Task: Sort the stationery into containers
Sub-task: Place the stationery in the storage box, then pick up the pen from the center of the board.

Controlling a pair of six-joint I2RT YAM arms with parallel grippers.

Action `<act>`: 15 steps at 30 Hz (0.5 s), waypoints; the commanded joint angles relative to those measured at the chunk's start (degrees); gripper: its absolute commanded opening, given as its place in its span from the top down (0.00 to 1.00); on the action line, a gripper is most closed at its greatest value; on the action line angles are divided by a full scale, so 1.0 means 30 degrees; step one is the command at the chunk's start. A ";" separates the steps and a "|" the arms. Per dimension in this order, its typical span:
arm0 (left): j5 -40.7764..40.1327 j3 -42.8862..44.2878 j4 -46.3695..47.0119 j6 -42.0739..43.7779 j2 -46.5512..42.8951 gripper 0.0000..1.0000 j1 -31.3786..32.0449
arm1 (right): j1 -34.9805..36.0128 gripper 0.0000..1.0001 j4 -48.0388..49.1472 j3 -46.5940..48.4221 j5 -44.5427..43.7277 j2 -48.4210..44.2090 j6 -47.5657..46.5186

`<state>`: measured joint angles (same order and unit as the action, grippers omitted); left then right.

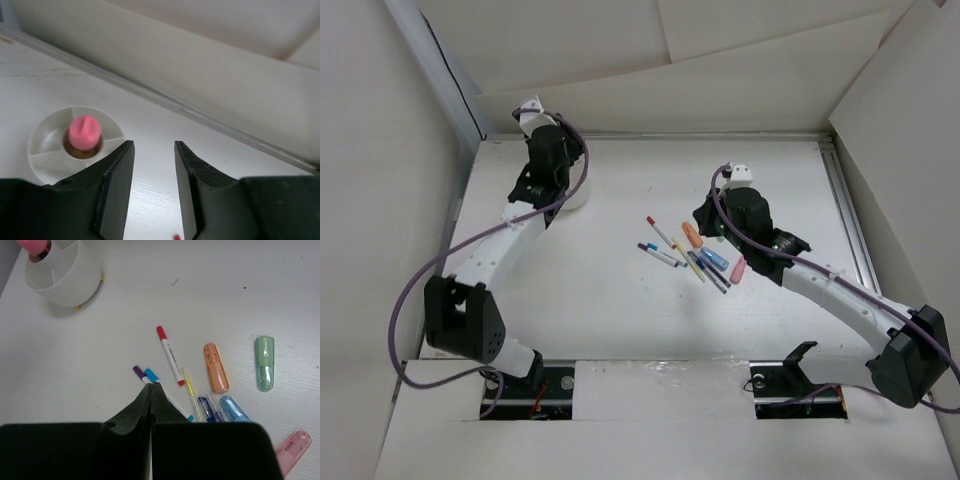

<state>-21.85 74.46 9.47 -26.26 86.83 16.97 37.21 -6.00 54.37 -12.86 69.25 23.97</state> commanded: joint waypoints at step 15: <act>0.6047 -1.0605 0.5894 -0.3258 -0.3716 0.75 0.3132 | 0.0721 0.84 -0.0459 0.1796 0.1854 0.5153 -0.0692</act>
<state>-8.23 44.36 20.67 -34.00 79.68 26.55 39.07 -6.90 56.14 -8.91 82.00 23.55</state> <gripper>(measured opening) 0.258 0.144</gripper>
